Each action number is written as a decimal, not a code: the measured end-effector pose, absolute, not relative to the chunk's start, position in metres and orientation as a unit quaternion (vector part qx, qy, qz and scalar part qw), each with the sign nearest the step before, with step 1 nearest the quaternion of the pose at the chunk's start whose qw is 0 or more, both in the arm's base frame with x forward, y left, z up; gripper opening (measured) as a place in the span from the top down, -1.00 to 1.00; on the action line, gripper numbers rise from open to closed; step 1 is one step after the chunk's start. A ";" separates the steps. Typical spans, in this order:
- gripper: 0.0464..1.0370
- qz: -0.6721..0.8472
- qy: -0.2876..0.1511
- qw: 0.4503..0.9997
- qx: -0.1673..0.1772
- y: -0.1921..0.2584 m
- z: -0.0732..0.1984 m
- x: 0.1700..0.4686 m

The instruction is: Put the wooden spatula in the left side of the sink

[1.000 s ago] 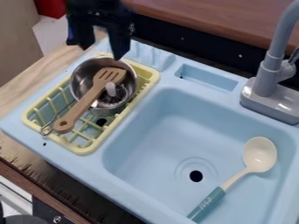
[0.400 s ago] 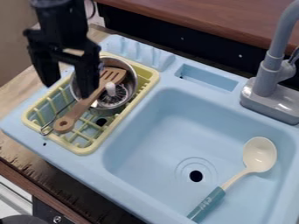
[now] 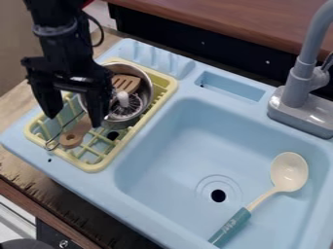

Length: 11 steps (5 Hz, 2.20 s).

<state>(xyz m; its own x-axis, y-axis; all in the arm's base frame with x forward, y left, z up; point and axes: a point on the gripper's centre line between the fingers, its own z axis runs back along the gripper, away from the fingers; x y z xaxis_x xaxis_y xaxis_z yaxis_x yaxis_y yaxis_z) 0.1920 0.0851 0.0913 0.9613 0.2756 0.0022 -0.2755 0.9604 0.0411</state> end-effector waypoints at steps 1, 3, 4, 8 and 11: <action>-0.92 0.136 -0.003 0.990 0.038 0.086 0.088 0.195; -0.92 0.087 -0.005 0.996 0.023 0.076 0.073 0.195; -0.92 0.081 -0.009 0.996 0.022 0.074 0.064 0.191; 0.27 0.101 -0.006 0.994 0.032 0.075 0.071 0.201; 0.56 0.104 0.009 0.994 0.030 0.077 0.078 0.200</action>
